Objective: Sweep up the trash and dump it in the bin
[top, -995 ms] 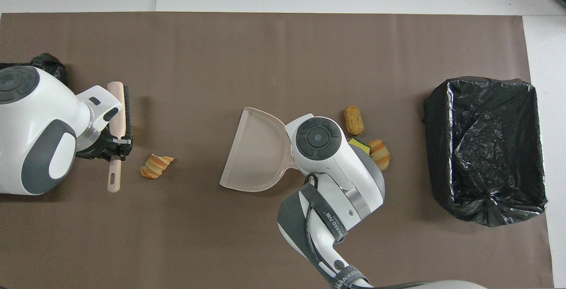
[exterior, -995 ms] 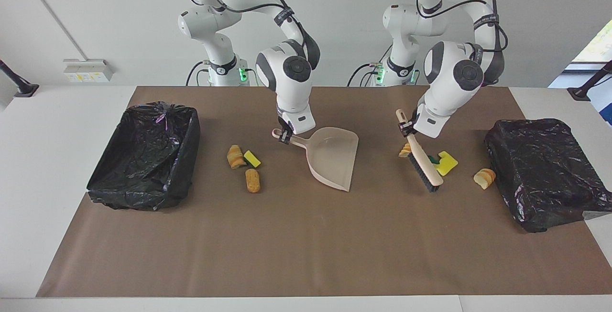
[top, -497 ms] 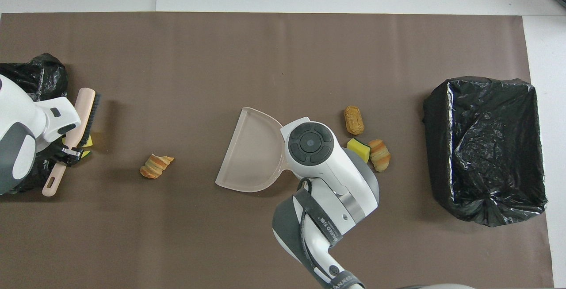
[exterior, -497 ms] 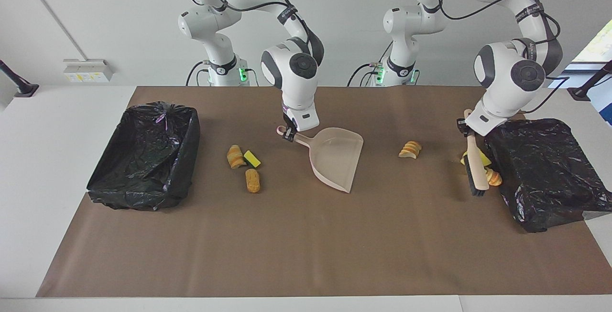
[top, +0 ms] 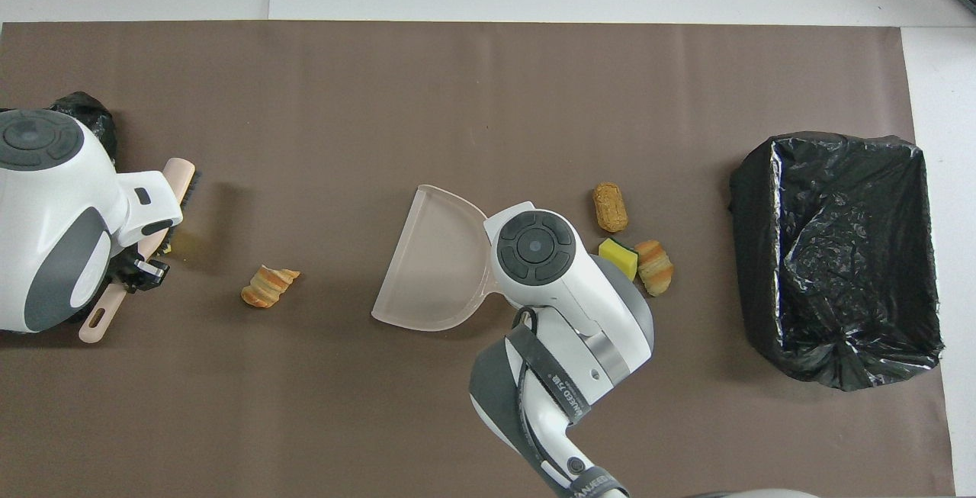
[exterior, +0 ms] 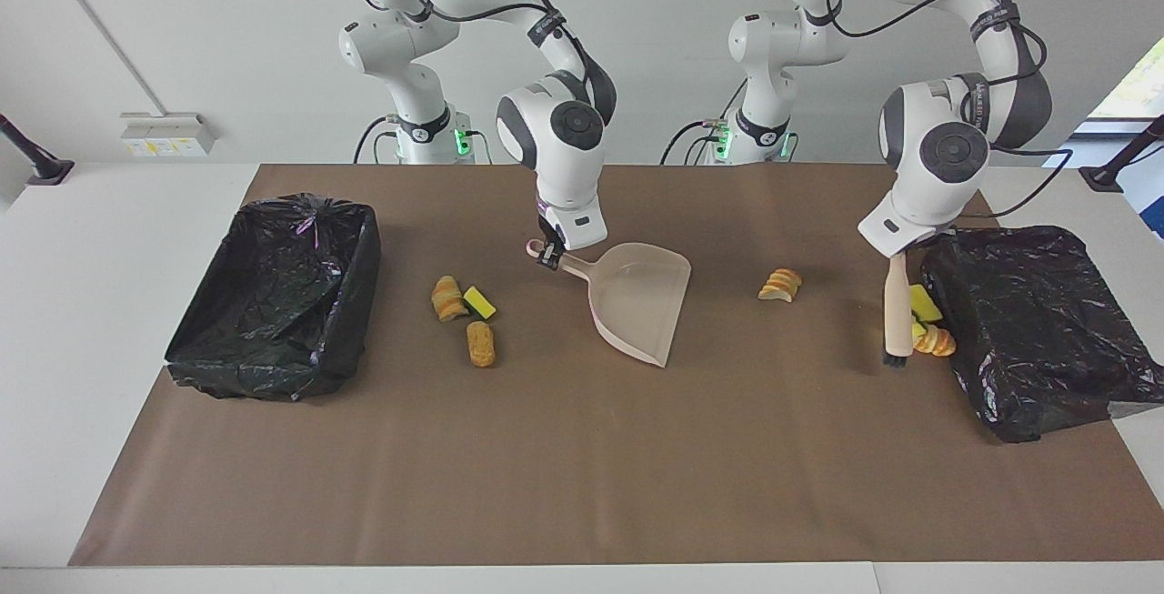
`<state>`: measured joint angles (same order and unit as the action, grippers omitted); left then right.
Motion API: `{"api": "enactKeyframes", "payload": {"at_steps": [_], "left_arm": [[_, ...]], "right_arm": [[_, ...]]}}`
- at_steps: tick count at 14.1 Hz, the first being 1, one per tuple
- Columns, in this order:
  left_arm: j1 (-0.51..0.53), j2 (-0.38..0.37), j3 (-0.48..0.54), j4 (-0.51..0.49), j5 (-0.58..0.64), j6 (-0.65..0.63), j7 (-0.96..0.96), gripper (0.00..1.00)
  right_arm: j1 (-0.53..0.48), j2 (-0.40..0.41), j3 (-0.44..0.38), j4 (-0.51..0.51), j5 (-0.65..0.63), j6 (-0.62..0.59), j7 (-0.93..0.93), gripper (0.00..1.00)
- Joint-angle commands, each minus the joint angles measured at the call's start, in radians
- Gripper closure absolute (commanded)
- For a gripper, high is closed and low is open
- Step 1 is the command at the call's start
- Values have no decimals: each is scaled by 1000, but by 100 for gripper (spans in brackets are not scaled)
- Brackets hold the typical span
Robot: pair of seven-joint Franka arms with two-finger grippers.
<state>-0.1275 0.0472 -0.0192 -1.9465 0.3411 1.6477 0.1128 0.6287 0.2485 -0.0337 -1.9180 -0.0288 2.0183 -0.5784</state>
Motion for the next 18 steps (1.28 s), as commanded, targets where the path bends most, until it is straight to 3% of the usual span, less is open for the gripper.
{"api": "enactKeyframes", "payload": {"at_steps": [1,3,6,8,12,18], "left_arm": [[-72,-20,7,119,-31,-179,-16,100],[-81,-15,7,123,-34,-166,-50,100],[37,-9,18,75,-25,-16,-36,100],[57,11,22,41,16,39,-42,100],[106,-1,22,-86,116,158,-114,100],[141,-44,24,-236,128,221,-203,100]], "right_arm": [[-3,-5,6,-6,-3,0,20,100],[-3,-5,6,-7,-3,0,20,100],[-3,-5,6,-7,-3,0,20,100],[-3,-5,6,-7,-3,0,18,100],[-3,-5,6,-7,-5,0,18,100],[-3,-5,6,-7,-5,0,17,100]]}}
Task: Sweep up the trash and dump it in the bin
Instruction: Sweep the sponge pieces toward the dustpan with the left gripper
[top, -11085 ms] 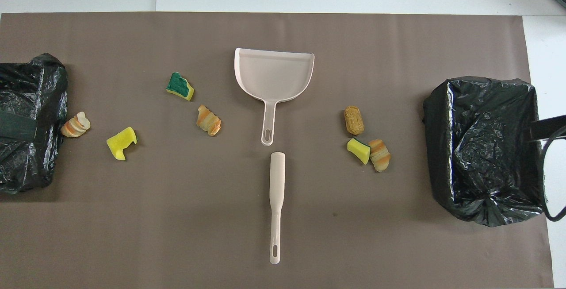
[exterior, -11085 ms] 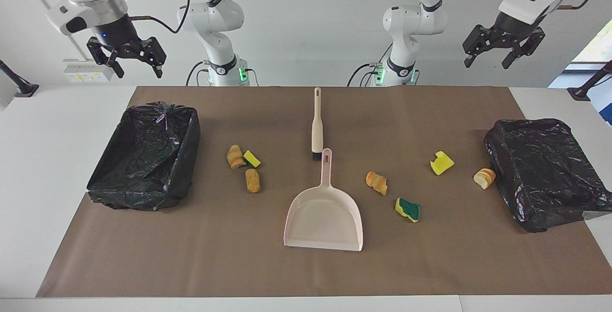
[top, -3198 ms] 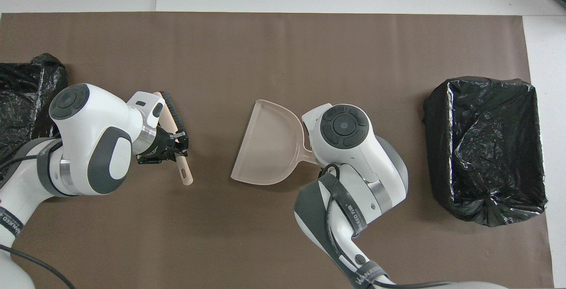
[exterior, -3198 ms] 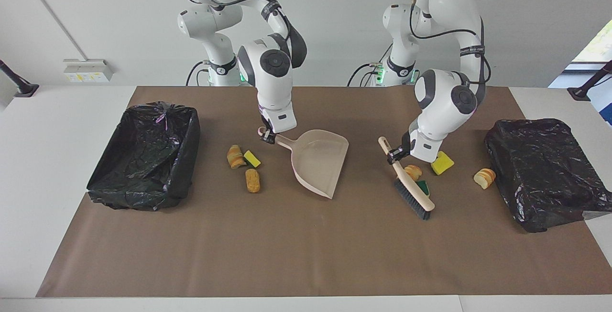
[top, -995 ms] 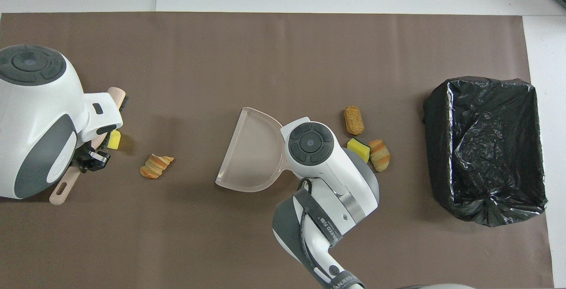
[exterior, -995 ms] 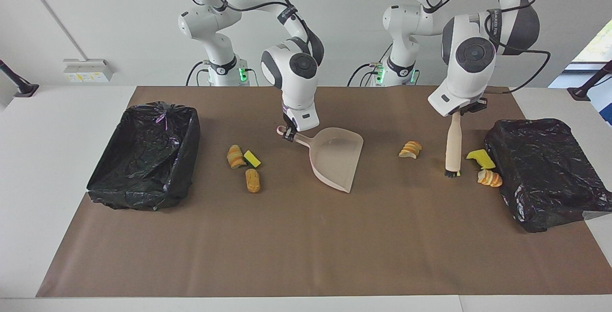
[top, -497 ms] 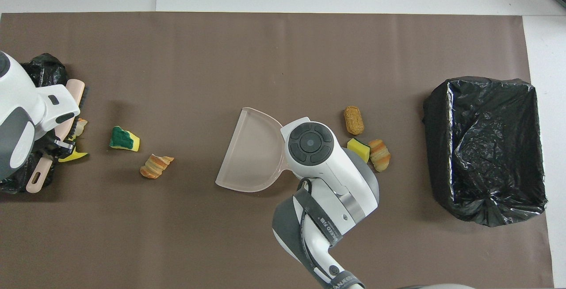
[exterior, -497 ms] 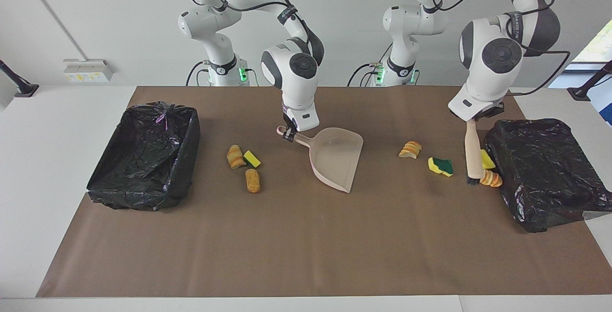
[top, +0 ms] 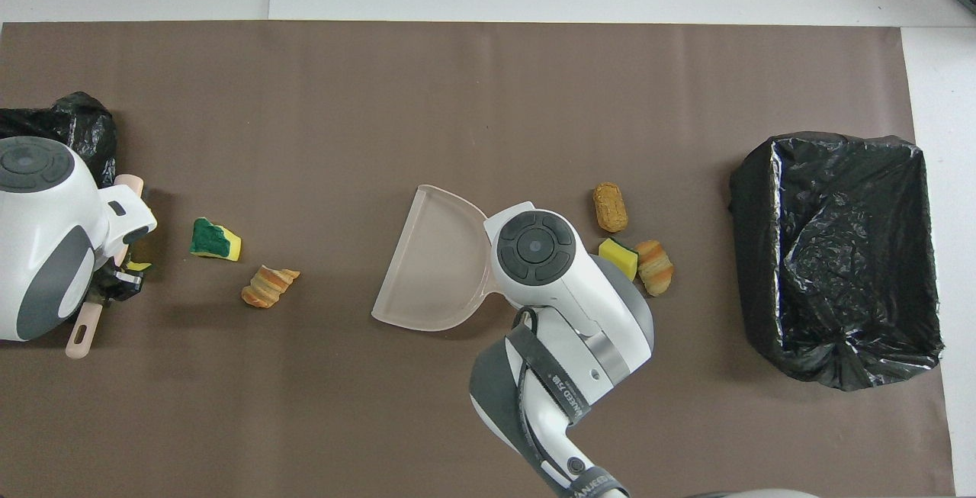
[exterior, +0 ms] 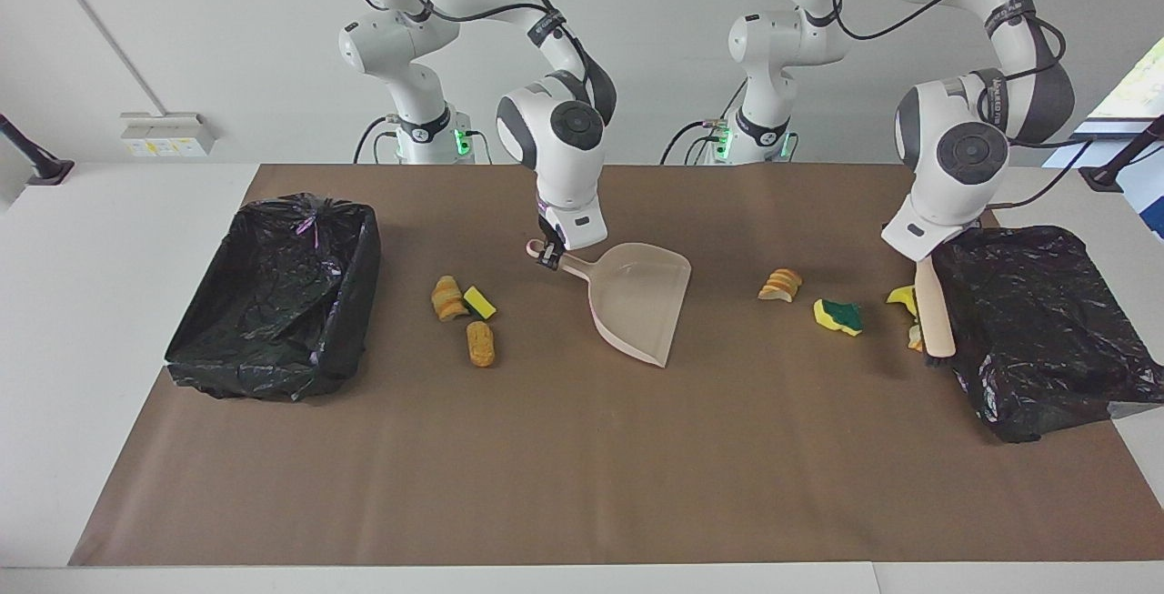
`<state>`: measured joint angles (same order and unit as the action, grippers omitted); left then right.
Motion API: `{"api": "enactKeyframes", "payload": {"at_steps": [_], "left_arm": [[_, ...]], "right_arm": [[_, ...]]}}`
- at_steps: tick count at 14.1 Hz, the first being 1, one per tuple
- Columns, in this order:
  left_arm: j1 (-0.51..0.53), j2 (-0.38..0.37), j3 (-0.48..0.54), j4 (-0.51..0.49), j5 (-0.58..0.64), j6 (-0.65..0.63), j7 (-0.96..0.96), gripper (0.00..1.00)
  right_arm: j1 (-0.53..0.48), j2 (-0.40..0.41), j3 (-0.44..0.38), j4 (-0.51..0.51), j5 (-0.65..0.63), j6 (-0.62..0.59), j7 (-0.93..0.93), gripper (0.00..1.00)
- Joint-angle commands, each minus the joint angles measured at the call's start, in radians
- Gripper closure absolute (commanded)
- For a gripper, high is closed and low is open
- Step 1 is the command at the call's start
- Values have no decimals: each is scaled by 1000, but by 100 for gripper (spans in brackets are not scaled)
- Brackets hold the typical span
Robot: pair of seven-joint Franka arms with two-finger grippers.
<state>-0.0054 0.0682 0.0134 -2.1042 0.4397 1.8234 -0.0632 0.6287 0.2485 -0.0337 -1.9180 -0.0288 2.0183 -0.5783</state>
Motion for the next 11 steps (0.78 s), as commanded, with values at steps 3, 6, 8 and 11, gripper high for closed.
{"api": "enactKeyframes", "payload": {"at_steps": [3,6,8,11], "left_arm": [[2,-82,-15,-106,33,53,-64,100],[-45,-88,-20,-112,14,43,-76,100],[-102,-88,-20,-109,-85,34,-79,100],[-217,-84,-20,-70,-179,-34,-165,100]], "right_arm": [[-3,-5,6,-7,-3,0,17,100],[-3,-5,6,-7,-5,-1,17,100],[-3,-5,6,-7,-5,-1,17,100],[-3,-5,6,-7,-5,-1,17,100]]}}
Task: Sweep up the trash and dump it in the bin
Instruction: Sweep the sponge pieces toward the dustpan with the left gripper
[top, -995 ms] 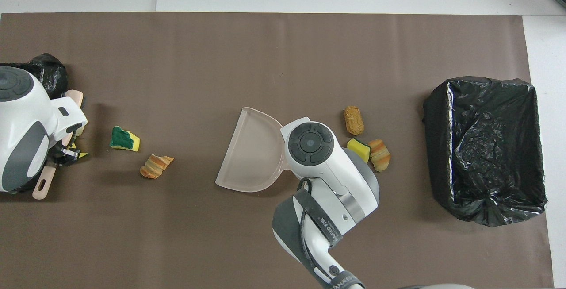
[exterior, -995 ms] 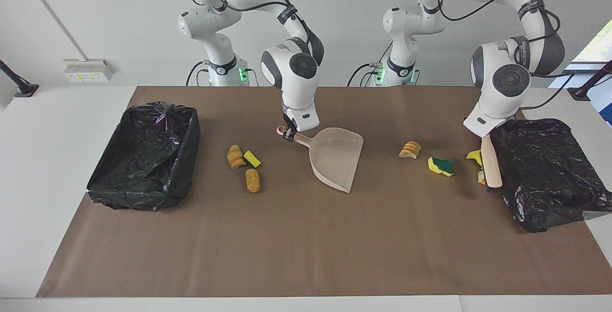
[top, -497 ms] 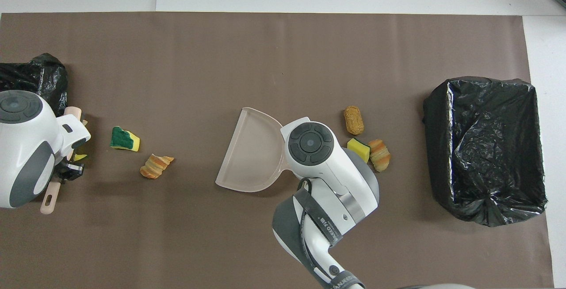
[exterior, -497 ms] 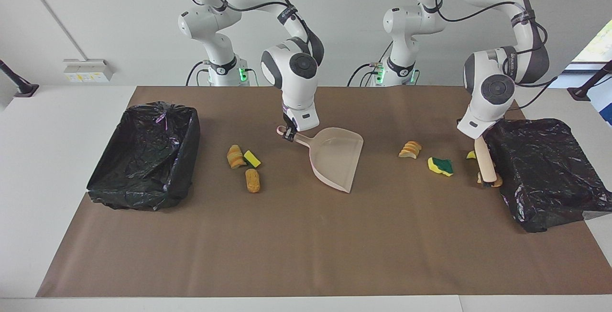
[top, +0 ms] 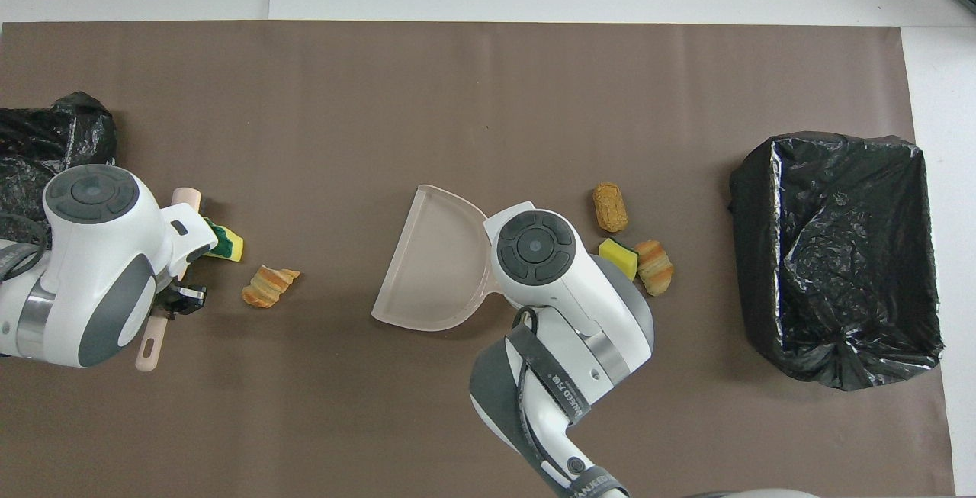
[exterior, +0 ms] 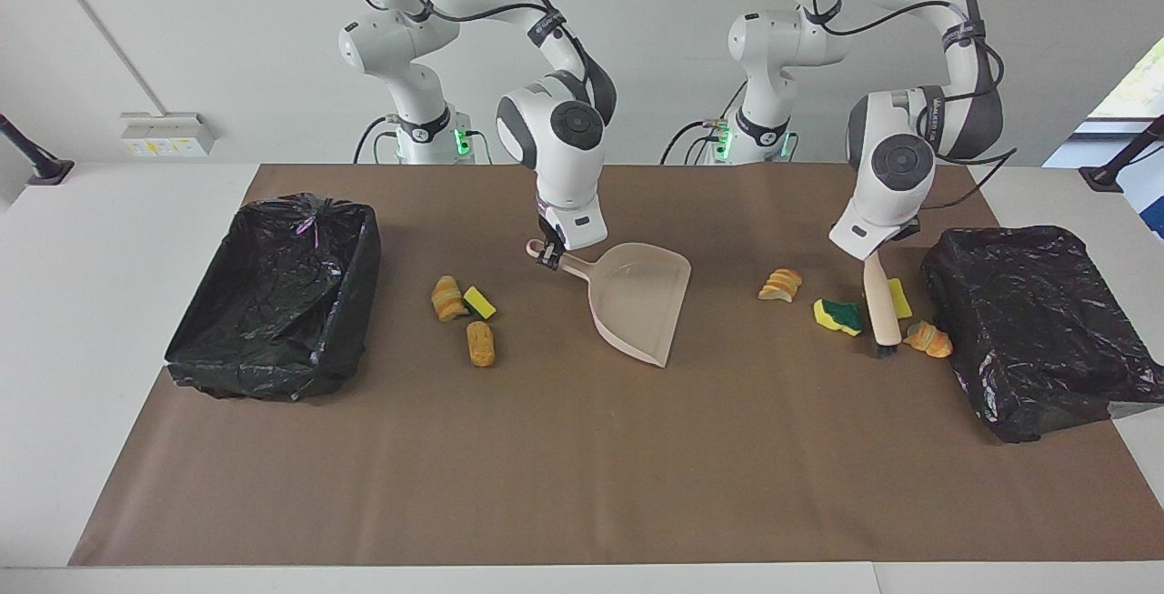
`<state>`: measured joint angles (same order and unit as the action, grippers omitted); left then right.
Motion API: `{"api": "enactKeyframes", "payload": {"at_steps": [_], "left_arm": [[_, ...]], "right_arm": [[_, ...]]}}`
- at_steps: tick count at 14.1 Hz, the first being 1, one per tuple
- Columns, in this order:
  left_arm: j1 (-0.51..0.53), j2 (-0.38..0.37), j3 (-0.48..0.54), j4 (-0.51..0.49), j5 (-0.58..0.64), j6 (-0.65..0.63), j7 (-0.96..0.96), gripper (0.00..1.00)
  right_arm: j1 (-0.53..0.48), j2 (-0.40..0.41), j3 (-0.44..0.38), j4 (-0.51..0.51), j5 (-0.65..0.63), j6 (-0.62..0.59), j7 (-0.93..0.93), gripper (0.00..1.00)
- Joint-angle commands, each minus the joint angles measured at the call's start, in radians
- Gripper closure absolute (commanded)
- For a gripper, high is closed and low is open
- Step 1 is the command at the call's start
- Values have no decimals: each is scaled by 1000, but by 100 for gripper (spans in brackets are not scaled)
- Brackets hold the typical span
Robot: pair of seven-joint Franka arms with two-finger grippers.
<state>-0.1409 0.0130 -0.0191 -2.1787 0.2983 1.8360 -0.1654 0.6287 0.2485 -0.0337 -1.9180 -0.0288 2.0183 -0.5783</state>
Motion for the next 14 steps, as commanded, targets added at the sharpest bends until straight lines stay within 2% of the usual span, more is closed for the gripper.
{"api": "enactKeyframes", "payload": {"at_steps": [1,5,7,9,11,13,14], "left_arm": [[-107,-31,11,31,-51,-81,-91,100],[-97,-38,16,253,-206,-286,-80,100],[-82,-59,22,232,-214,-276,-71,100],[-13,-59,22,209,-212,-221,4,100],[23,-35,27,192,-142,-170,9,100],[43,7,28,177,-12,-108,7,100],[85,25,28,177,36,-78,9,100]], "right_arm": [[-4,-5,6,-7,-3,-1,17,100],[-3,-5,6,-7,-3,-1,17,100],[-3,-5,6,-7,-3,-1,17,100],[-3,-5,6,-7,-5,-1,14,100],[-10,-2,5,-7,-14,2,-64,100],[-12,-2,5,-7,-14,2,-113,100],[-12,-2,5,-7,-14,2,-113,100]]}}
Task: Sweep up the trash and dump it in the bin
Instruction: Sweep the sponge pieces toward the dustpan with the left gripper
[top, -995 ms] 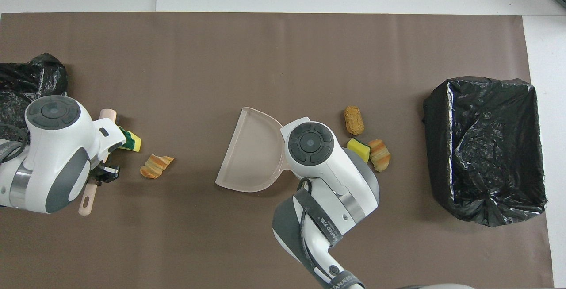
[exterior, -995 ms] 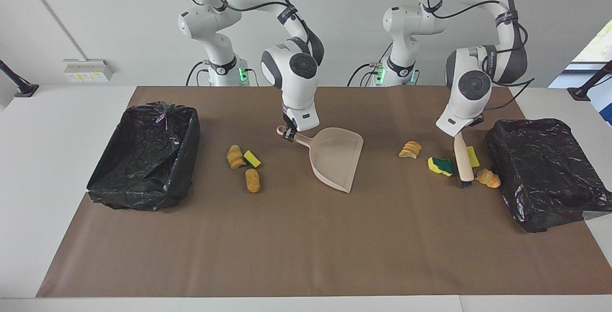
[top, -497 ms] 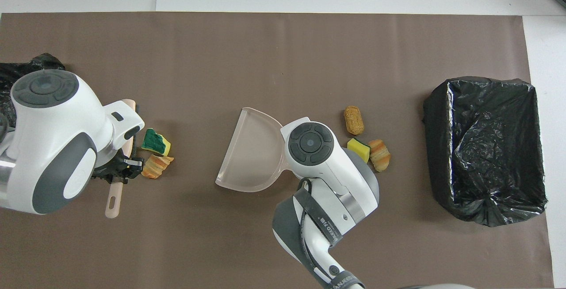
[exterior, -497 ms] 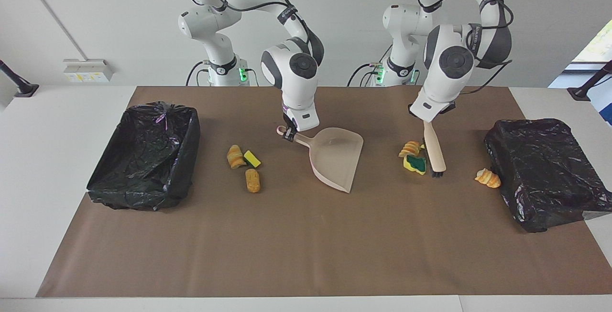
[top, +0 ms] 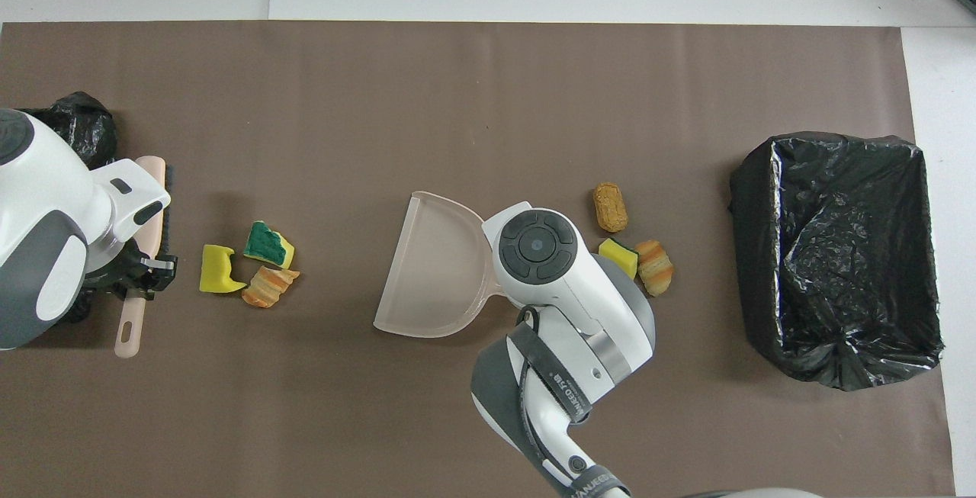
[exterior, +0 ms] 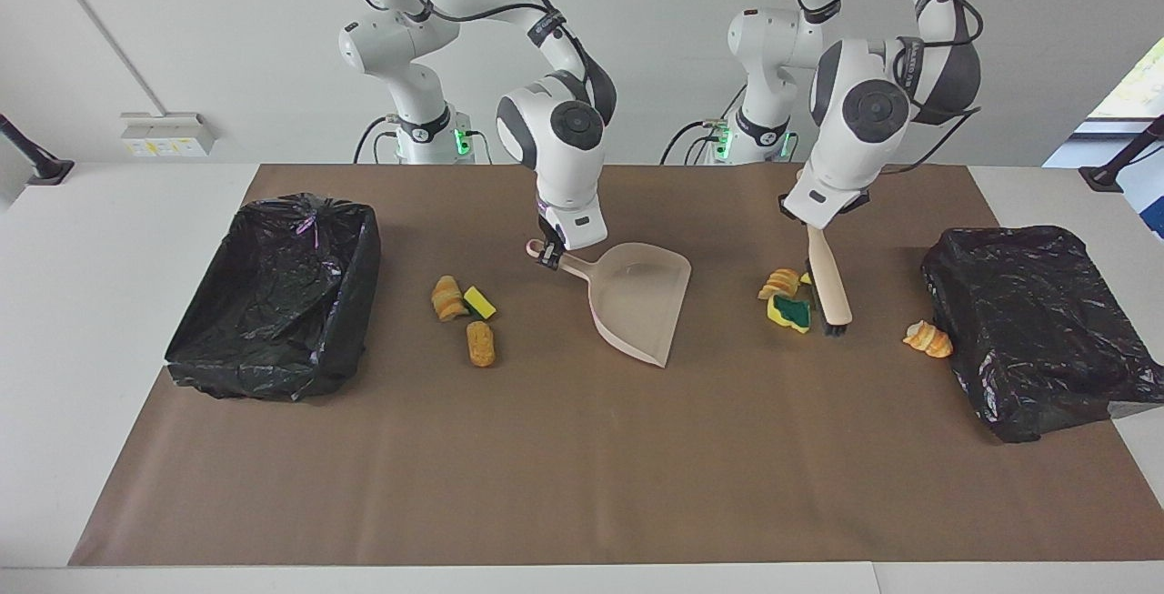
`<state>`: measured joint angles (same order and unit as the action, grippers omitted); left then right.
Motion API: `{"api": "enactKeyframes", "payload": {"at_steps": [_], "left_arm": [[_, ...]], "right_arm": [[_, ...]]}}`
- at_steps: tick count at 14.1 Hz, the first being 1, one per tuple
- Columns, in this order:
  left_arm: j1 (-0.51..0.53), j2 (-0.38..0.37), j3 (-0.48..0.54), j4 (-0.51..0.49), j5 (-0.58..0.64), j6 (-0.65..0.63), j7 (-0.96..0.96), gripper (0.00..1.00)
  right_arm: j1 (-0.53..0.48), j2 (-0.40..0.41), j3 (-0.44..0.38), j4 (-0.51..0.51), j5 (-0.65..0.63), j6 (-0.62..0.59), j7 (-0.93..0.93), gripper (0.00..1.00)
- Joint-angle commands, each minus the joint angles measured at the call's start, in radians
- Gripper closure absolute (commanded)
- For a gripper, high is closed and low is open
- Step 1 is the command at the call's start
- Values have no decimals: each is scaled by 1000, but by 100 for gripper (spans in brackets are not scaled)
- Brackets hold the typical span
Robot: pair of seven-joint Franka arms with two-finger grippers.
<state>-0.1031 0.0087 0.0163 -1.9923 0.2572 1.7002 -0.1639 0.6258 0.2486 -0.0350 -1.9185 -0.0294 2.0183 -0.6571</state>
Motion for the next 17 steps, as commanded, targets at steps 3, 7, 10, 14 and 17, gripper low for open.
{"api": "enactKeyframes", "payload": {"at_steps": [3,7,10,14,17], "left_arm": [[88,68,-7,-40,209,151,3,100],[102,85,-9,-115,312,208,-55,100],[86,50,-13,-183,312,190,-40,100],[-79,34,-18,-178,129,56,-64,100],[-196,30,-19,-168,-4,38,-181,100]], "right_arm": [[-9,-2,6,-5,-15,2,-41,100],[-9,-2,6,-7,-15,0,-41,100],[-9,-2,6,-7,-15,0,-36,100],[-9,-3,6,-7,-14,0,-35,100],[-9,-3,6,-7,-15,0,-35,100]]}}
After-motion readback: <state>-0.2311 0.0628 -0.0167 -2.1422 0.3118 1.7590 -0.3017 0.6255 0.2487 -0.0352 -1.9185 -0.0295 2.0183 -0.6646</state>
